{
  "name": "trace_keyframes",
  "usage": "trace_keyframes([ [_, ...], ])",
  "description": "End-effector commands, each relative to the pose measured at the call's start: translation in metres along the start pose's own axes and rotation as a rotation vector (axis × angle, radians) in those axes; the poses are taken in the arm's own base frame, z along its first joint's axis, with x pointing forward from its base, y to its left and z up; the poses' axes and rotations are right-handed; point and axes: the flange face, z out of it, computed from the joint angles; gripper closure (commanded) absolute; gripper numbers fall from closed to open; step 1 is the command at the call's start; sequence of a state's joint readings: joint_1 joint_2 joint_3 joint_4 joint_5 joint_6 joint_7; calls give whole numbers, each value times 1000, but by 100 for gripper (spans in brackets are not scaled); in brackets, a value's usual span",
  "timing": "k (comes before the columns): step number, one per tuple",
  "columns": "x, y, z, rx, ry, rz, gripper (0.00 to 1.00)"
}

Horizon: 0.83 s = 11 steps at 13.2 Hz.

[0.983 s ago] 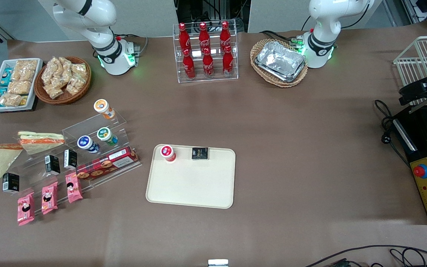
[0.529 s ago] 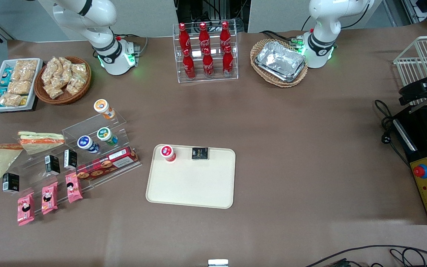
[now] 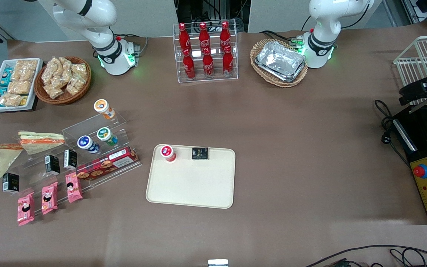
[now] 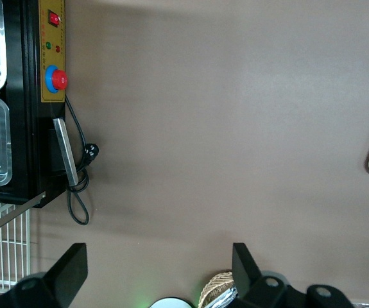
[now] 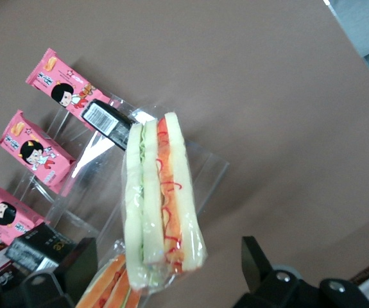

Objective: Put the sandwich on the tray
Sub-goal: 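Close the right gripper on the plastic-wrapped sandwich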

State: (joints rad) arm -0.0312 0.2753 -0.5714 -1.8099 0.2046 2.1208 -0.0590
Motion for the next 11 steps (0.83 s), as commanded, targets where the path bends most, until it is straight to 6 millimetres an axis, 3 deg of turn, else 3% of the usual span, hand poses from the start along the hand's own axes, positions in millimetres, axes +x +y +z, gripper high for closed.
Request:
trace_keyframes([
  [1,-3,2,25,45,20,0,0],
  [6,3,4,44,35,31,20,3],
  [11,8,-1,36,29,40,-9,96],
])
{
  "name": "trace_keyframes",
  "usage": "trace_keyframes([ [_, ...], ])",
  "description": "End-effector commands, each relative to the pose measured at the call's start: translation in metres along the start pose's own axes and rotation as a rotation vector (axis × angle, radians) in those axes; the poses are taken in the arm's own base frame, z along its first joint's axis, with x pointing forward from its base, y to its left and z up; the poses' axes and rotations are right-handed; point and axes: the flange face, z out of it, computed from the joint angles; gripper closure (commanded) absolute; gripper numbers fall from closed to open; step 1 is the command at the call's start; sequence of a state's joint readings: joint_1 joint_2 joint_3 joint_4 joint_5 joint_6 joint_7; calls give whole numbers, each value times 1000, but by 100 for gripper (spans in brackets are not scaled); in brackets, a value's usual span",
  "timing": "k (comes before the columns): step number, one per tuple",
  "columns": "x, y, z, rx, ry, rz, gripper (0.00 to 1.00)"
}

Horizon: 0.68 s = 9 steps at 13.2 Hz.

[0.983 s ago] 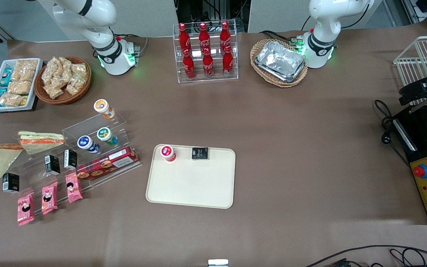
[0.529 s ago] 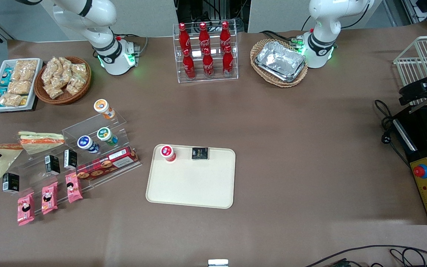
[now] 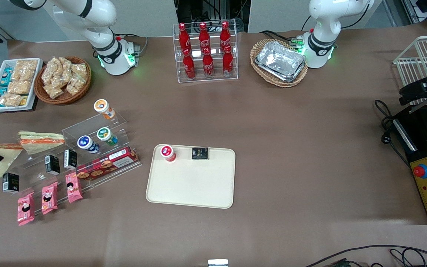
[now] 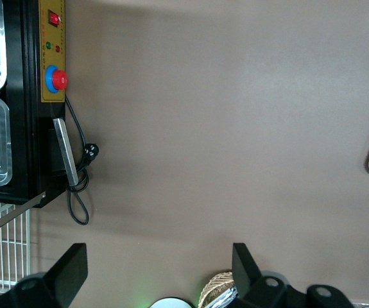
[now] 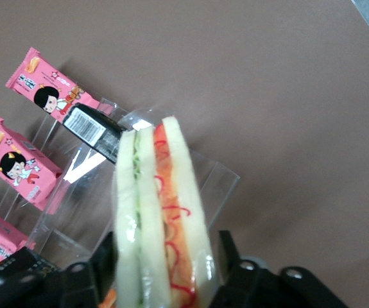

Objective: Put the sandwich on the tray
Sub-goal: 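Close the right gripper on the plastic-wrapped sandwich, then lift the sandwich with the right gripper and carry it to the cream tray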

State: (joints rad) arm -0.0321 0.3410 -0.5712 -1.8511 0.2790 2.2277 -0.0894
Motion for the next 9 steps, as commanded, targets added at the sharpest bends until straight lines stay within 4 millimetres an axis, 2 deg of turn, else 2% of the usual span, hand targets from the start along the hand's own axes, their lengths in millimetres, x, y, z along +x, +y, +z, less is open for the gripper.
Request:
trace_keyframes([
  [1,9,-3,-12,18,29,-34,96],
  [3,15,-12,-27,26,30,-48,95],
  [7,28,-45,-86,69,4,-87,95],
  [9,23,-88,-103,91,14,-73,95],
])
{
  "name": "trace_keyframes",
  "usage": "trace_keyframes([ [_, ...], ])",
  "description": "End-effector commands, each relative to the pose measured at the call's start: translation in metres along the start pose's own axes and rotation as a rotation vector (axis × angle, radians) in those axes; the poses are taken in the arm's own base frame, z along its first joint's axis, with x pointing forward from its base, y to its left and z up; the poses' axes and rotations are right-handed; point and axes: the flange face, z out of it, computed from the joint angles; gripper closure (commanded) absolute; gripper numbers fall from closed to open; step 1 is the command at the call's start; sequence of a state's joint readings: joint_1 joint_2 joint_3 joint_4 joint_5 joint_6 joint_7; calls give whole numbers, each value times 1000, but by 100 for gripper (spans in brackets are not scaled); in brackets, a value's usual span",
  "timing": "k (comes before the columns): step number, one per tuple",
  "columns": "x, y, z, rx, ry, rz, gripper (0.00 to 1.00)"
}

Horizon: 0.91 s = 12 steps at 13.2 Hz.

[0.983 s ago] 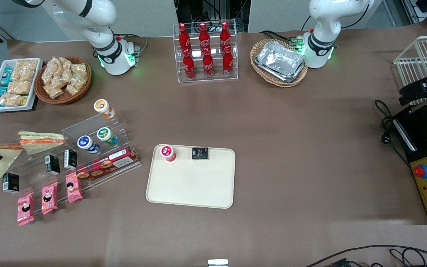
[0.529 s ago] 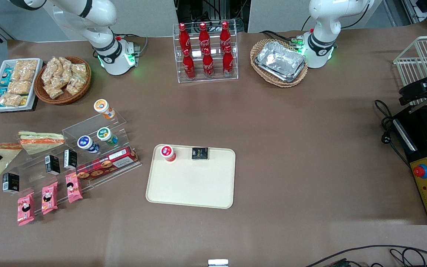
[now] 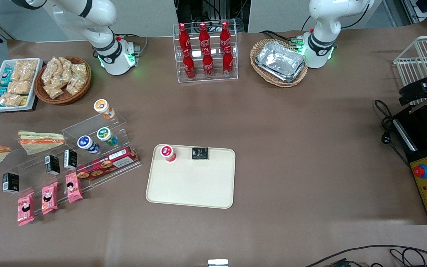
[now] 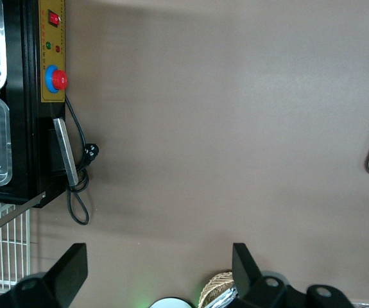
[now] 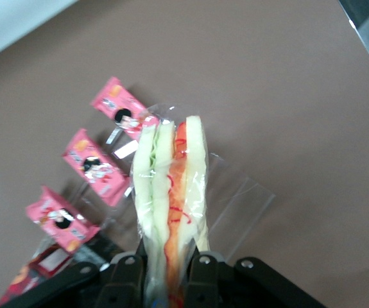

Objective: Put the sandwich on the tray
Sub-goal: 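Lift the sandwich with the right gripper and carry it to the cream tray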

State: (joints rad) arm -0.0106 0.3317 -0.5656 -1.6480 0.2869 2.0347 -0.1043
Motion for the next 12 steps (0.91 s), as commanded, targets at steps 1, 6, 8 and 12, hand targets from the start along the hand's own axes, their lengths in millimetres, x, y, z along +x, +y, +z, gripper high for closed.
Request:
trace_keyframes([
  [1,-3,-75,-25,55,2,52,95],
  [6,-56,-250,-27,58,-58,331,95],
  [8,-89,-317,-8,33,-75,452,95],
  [12,-143,-408,13,4,-74,629,95],
])
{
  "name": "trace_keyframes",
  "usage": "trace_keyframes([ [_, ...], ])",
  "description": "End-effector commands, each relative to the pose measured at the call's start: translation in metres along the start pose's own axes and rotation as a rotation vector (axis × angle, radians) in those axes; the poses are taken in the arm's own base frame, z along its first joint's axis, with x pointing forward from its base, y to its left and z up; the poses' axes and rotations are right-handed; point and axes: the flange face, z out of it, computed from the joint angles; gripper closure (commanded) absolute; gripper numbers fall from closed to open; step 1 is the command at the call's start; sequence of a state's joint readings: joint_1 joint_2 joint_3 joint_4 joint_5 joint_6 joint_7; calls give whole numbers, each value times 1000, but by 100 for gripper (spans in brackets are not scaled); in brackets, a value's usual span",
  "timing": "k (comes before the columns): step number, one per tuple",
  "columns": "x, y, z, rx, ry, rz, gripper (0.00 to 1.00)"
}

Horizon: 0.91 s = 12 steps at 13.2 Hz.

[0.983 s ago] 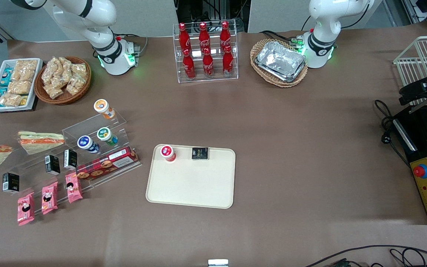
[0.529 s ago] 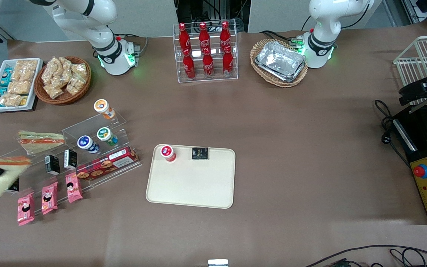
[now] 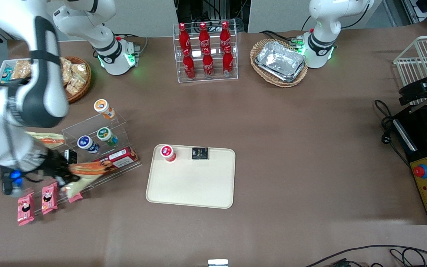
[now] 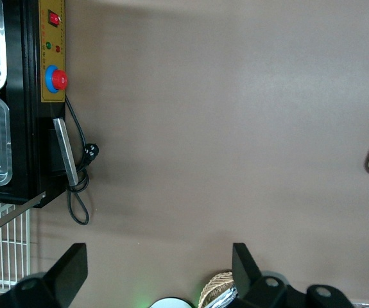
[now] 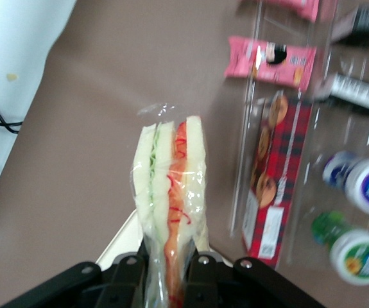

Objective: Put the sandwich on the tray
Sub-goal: 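Lift the sandwich with the right gripper and carry it to the cream tray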

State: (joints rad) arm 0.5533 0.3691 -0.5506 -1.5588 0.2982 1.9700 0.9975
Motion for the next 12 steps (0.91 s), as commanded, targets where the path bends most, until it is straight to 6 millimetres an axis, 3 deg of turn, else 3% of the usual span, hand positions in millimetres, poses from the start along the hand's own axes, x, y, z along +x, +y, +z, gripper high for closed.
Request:
trace_keyframes([
  [1,-61,-37,33,-30,27,173,95],
  [4,-142,-68,95,-24,79,292,94],
  [7,-209,-82,145,4,120,337,94],
  [12,-266,-89,207,82,123,467,94],
])
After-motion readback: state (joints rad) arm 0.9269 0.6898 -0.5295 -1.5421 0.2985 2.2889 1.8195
